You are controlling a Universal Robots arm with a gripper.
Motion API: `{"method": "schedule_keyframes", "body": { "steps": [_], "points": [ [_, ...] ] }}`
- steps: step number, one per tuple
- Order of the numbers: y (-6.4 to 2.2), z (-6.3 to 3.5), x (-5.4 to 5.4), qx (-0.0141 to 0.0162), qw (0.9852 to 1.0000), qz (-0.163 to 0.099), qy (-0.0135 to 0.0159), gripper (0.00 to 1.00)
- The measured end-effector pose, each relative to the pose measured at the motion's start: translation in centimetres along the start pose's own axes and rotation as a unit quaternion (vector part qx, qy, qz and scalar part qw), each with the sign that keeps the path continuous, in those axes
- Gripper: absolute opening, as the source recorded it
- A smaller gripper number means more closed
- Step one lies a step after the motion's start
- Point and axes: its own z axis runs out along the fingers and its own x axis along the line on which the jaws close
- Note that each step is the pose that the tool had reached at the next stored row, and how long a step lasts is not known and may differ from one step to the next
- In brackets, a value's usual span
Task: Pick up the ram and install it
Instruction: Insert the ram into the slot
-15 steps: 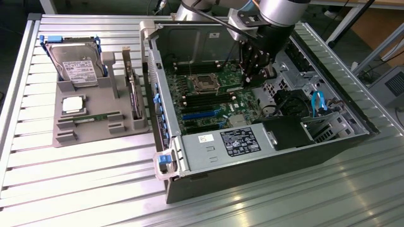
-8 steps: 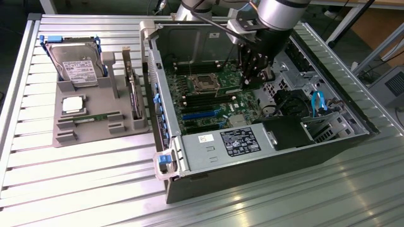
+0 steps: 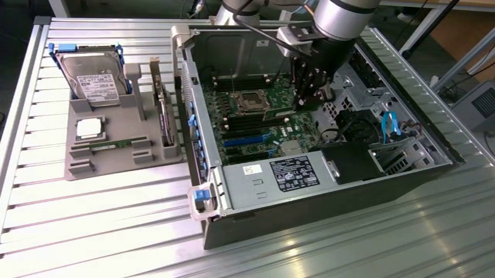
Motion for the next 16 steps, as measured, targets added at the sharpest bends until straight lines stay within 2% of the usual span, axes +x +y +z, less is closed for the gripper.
{"method": "schedule_keyframes", "body": {
  "steps": [8,10,14,16],
  "points": [
    [0.86,0.91,-0.1,0.0,0.9999,0.01,0.0,0.12],
    [1.22,1.3,-0.1,0.0,0.9998,0.019,0.0,0.12],
    [1.3,2.07,-0.5,0.0,0.9998,0.022,0.0,0.12],
    [1.63,2.39,-0.6,0.0,0.9997,0.023,0.0,0.12]
  ]
}}
